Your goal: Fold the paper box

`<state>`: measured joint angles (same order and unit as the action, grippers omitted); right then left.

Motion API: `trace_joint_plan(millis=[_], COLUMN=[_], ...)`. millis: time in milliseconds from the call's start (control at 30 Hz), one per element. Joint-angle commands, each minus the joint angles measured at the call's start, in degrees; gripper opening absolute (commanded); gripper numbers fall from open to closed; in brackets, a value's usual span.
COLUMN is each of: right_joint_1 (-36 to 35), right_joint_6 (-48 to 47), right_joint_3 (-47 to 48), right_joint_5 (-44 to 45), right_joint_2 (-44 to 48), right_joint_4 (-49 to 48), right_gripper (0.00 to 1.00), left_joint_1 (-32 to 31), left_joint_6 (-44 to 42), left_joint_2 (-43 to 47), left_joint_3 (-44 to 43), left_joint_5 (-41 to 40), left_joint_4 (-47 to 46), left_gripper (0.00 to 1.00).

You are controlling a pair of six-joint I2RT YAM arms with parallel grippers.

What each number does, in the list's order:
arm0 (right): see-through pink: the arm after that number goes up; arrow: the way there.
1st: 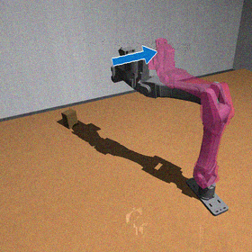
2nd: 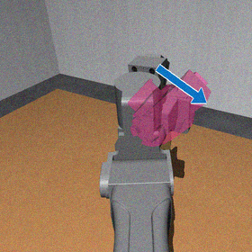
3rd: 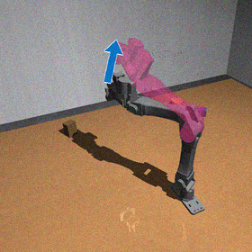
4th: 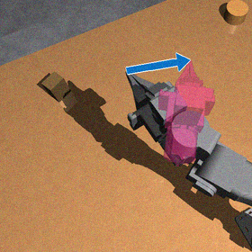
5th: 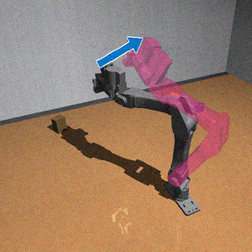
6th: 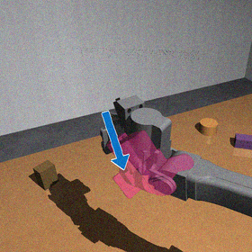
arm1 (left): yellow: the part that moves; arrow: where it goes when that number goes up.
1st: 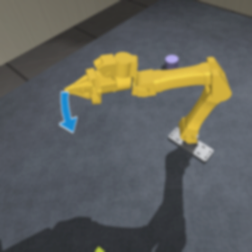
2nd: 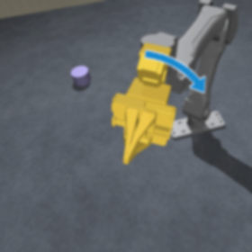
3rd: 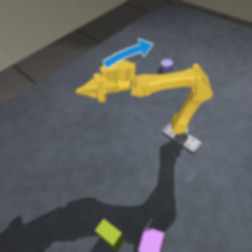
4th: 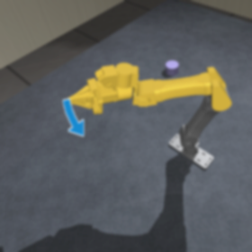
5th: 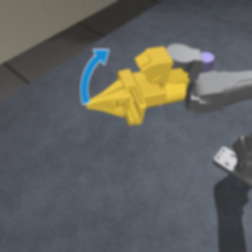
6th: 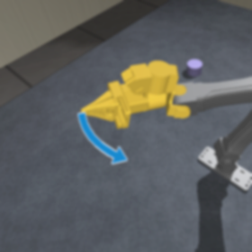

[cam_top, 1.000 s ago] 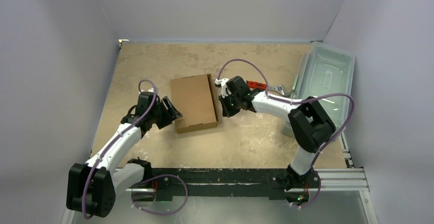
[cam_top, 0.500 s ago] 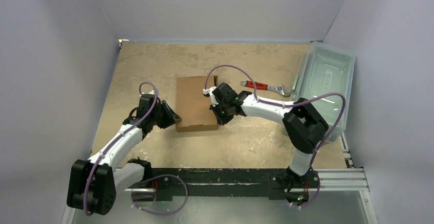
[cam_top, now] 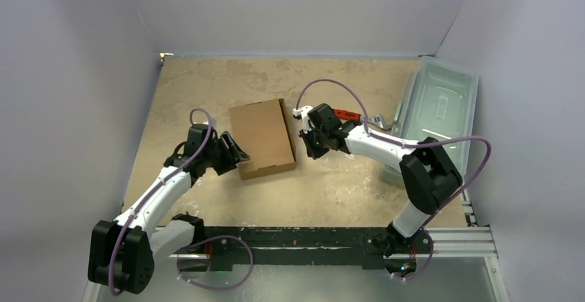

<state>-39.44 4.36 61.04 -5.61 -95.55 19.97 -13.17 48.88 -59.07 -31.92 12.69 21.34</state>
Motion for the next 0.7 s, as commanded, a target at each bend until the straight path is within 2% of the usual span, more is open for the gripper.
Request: trace_joint_plan(millis=[0,67,133,233,333,433,567,667], right_joint_1=[-0.68,-0.81,-1.98,-6.22,-10.55,-12.65,-11.94,-8.5], right_joint_6=[-0.64,0.11,0.54,0.91,1.0,0.4,-1.11,-3.61], right_joint_3=[0.0,0.54,1.36,4.31,8.66,12.53,10.29,7.5], right_joint_5=[-1.85,-2.96,-3.41,-2.66,-1.85,-2.31,1.58,4.83], right_joint_2=[0.52,-0.65,-1.91,-4.12,-6.16,-7.69,-5.98,-3.89], right_joint_4=[-2.19,-1.97,-1.89,-0.92,0.37,3.09,2.66,0.57], right_gripper=[0.0,0.0,0.0,0.0,0.0,0.0,0.0,0.0], left_joint_1=[-0.19,-0.19,-0.19,-0.23,-0.48,-0.8,-0.81,-0.73], left_joint_6=[-2.69,-2.77,-2.48,-1.24,-0.07,-0.45,-1.59,-2.58], left_joint_2=[1.41,1.3,1.34,0.02,-1.99,-2.59,-0.63,1.14], left_joint_3=[-2.06,-0.92,0.95,3.95,5.79,5.45,4.23,2.53], left_joint_5=[2.58,3.82,5.49,9.18,12.5,13.23,10.97,7.92], left_joint_4=[3.68,3.76,2.31,-1.67,-6.03,-6.73,-3.93,-0.91], left_gripper=[0.54,0.51,0.44,0.32,0.26,0.25,0.26,0.32])
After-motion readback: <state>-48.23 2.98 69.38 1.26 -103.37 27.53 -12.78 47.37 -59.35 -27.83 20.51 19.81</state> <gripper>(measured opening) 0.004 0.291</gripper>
